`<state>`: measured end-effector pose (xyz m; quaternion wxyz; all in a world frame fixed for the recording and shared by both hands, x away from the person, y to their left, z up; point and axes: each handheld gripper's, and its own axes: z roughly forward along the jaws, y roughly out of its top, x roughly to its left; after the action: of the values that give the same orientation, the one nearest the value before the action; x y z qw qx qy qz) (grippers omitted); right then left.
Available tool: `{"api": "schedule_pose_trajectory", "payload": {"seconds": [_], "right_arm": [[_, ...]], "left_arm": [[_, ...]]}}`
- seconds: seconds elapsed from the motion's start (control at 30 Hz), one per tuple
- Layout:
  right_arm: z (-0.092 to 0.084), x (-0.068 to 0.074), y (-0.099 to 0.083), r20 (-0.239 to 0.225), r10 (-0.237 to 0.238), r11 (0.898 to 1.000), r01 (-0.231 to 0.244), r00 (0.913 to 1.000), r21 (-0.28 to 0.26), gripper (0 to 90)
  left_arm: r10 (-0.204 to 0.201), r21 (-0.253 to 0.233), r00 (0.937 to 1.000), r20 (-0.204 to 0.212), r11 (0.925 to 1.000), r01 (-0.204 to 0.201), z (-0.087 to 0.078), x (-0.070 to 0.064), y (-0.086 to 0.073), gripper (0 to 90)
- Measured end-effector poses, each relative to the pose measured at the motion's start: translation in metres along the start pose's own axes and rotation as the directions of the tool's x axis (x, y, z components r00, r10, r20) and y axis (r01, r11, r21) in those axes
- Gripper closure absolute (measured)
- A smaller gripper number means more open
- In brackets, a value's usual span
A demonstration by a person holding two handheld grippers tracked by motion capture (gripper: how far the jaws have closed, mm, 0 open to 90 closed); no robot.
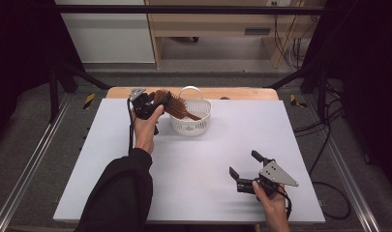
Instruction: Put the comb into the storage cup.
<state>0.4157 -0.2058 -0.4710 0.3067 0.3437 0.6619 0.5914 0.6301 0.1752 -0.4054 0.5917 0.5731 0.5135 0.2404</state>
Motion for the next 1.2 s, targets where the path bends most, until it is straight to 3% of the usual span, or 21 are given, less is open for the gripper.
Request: {"api": "schedule_pose_trajectory", "payload": {"seconds": [0.3,1.2], "right_arm": [[0.0003,0.0002,-0.0002,-0.002,0.0,1.0,0.0,1.0,0.003,2.0],[0.0005,0.0006,-0.0004,-0.005,0.0,1.0,0.0,1.0,0.005,2.0]], "left_arm": [[0.025,0.005,0.9996,-0.01,0.9997,-0.025,-0.0009,0.0004,0.0003,10.1],[0.048,-0.006,0.9988,0.0,0.9988,-0.048,-0.0031,-0.0023,-0.0001,6.8]]}}
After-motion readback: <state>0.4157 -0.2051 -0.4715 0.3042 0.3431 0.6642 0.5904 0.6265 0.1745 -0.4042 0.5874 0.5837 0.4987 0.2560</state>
